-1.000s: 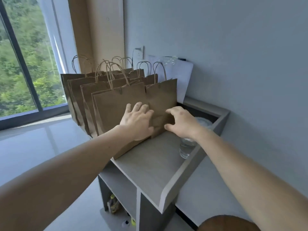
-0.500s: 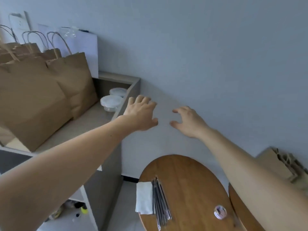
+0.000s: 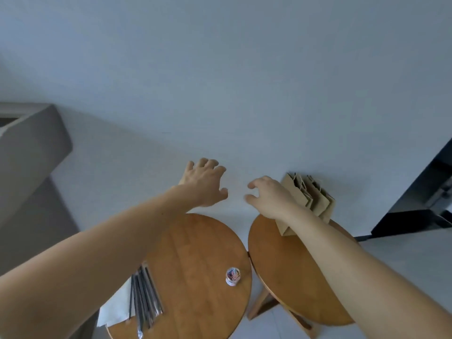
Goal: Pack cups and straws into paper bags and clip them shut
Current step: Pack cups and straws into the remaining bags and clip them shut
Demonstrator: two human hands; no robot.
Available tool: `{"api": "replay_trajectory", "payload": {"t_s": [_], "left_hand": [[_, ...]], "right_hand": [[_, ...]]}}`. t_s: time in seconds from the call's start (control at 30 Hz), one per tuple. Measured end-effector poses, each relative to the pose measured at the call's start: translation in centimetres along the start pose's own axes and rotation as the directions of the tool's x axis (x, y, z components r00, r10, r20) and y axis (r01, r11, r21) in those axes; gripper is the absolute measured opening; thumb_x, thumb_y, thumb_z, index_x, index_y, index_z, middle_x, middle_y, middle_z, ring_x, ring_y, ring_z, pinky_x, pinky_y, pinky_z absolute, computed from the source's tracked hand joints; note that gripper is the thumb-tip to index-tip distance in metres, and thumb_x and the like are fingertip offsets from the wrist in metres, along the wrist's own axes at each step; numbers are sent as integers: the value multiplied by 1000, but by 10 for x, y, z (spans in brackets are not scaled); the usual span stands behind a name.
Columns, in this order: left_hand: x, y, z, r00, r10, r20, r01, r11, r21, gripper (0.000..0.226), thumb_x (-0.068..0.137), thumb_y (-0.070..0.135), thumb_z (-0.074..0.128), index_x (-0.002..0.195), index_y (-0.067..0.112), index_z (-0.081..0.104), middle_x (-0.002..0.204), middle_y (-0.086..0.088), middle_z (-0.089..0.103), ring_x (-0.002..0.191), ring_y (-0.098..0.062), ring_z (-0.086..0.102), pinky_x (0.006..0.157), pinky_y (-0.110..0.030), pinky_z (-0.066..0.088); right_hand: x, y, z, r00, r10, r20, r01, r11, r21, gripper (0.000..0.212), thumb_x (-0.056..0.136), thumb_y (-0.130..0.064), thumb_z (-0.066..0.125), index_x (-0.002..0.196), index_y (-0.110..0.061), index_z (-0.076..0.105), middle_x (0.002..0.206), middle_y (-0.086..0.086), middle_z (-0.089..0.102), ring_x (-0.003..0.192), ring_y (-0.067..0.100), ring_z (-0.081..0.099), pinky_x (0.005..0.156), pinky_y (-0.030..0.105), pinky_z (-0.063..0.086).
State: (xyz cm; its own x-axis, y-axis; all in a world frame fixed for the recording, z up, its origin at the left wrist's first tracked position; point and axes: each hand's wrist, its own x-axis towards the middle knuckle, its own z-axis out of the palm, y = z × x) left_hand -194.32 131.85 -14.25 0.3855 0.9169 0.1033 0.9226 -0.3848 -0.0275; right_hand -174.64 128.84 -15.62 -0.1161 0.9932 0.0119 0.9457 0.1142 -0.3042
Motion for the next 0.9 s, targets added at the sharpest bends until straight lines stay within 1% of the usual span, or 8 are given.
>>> {"api": "replay_trajectory", "payload": {"t_s": [0.2,0.3,0.37,0.43,0.53,0.6,0.8,0.9], "left_hand": [[56,67,29,994,77,78,-75,997,-27,65,94,53,47,150,23,33,158,-2,29,146,-24,21,117,-48,21],[92,86,41,990,114,82,-111,993,-37,66,94,53,47,150,24,33,158,-2,29,145,-25,22,117,-47,22],[118,96,51,987,133,93,-128,990,-63,66,93,53,47,150,23,33,157,-2,30,145,-25,23,115,-46,22],[143,106,64,981,154,114,-145,986,-84,66,93,53,48,150,24,34,157,-3,31,144,-26,24,115,-46,23],[176,121,84,973,178,145,-161,980,-121,66,93,53,47,150,23,34,156,-3,32,143,-26,26,114,-45,24],[194,129,96,967,192,165,-170,976,-137,66,93,52,47,150,24,33,155,-3,33,142,-26,27,113,-44,25],[239,142,128,965,138,224,-105,983,-154,65,93,52,47,150,24,34,154,-2,35,141,-25,30,112,-43,27],[255,145,141,962,47,269,-9,990,-142,63,94,51,47,149,24,36,154,-1,35,140,-25,31,113,-43,28]], "right_hand": [[7,95,-6,993,119,11,-119,993,7,50,95,-47,50,137,-20,52,142,1,48,117,20,54,84,33,46],[17,131,-6,985,173,13,-173,985,14,42,94,-43,51,121,-12,59,125,4,58,102,21,59,73,33,46],[26,151,-7,975,219,28,-219,975,20,38,93,-39,51,111,-7,60,112,7,62,98,26,60,79,40,51],[36,171,-9,965,260,28,-260,965,30,39,93,-36,51,114,-4,61,114,9,62,101,27,60,82,39,50],[54,204,-12,951,308,25,-308,951,-3,27,92,-33,51,99,-9,62,89,1,60,75,17,58,57,31,40],[67,226,-8,938,347,15,-347,938,-15,21,91,-31,51,78,-14,51,75,-1,51,64,16,50,51,31,31],[117,294,24,914,403,50,-403,915,6,29,88,-34,53,68,-18,38,67,0,46,59,17,47,51,31,31],[151,327,40,911,406,70,-407,913,4,27,89,-34,53,72,-16,43,66,0,48,57,17,48,50,30,31]]}}
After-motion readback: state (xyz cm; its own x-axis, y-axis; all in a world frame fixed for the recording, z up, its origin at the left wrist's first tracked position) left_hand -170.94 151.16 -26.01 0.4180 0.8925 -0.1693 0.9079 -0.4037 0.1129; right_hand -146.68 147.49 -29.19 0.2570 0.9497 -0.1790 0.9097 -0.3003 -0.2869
